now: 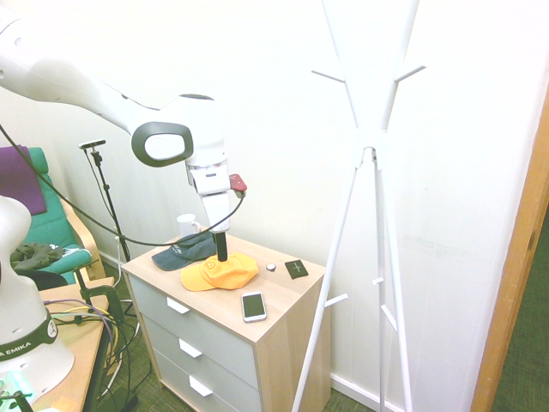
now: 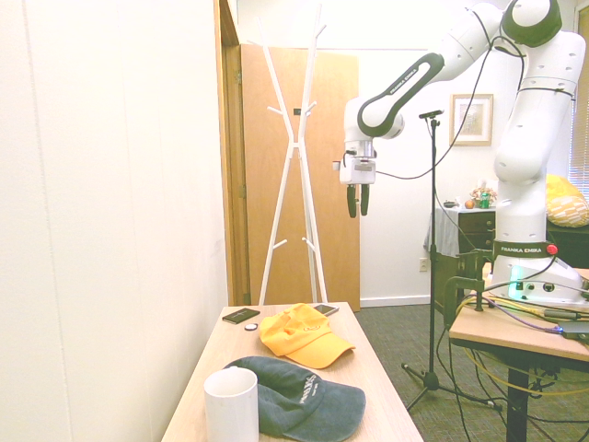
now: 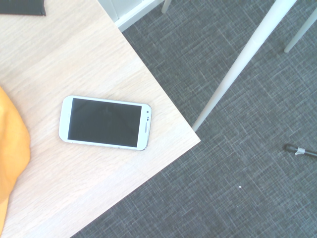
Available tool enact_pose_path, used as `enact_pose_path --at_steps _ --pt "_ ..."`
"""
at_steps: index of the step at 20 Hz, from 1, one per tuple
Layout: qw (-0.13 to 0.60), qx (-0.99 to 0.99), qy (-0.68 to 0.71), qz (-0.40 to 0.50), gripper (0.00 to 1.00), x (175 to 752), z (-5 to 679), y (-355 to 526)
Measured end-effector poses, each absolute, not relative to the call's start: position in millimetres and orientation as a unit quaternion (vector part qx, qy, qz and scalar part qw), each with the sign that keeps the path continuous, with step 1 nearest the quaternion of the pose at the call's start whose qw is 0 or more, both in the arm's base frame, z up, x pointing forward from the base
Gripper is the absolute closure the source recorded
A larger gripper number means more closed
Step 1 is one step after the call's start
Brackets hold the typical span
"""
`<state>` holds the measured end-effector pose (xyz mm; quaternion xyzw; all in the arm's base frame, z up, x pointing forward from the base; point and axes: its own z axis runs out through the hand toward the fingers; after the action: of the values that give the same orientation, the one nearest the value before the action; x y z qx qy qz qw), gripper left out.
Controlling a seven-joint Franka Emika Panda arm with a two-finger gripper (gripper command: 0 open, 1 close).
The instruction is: Hang the cap
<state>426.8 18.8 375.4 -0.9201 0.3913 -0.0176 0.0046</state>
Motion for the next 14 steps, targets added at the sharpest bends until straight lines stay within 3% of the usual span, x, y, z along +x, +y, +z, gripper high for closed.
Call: enact_pose_path --at_steps 4,14 --pt "-0.001 -0.920 0.392 -0.021 0.00 426.6 373.5 37.1" --pt "-0.041 -0.952 0.301 -0.044 0.00 416.7 324.9 196.1"
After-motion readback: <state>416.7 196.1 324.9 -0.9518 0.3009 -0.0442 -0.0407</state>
